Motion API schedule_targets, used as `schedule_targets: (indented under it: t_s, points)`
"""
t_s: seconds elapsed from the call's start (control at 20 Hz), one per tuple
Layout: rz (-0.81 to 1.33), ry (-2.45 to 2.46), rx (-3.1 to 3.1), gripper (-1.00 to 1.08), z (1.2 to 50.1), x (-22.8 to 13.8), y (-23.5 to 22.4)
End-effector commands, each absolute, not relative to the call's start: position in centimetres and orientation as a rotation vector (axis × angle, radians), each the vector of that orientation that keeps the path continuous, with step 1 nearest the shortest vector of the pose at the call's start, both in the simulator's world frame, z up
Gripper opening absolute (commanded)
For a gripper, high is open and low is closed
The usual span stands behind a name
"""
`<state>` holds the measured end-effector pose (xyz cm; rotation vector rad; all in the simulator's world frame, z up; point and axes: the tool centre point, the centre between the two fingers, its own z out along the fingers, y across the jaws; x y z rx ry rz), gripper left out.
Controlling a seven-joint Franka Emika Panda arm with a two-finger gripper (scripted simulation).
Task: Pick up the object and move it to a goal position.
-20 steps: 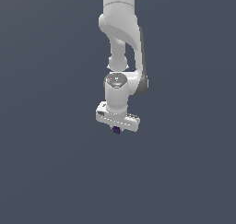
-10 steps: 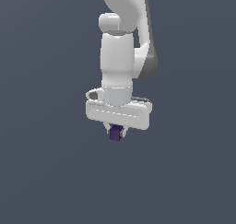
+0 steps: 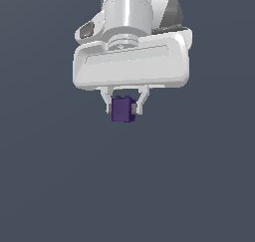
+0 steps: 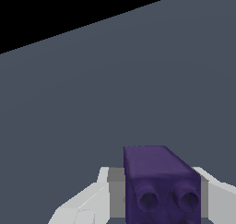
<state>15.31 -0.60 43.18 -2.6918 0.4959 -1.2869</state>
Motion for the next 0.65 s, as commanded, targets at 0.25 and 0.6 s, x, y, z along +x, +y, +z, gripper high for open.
schedule_targets:
  t_s: [0.25, 0.6]
  points:
    - [-1.44, 0.488, -2.598, -1.0, 49.3, 14.7, -0.6]
    - [-1.437, 0.489, -2.603, -1.0, 49.1, 14.6, -0.6]
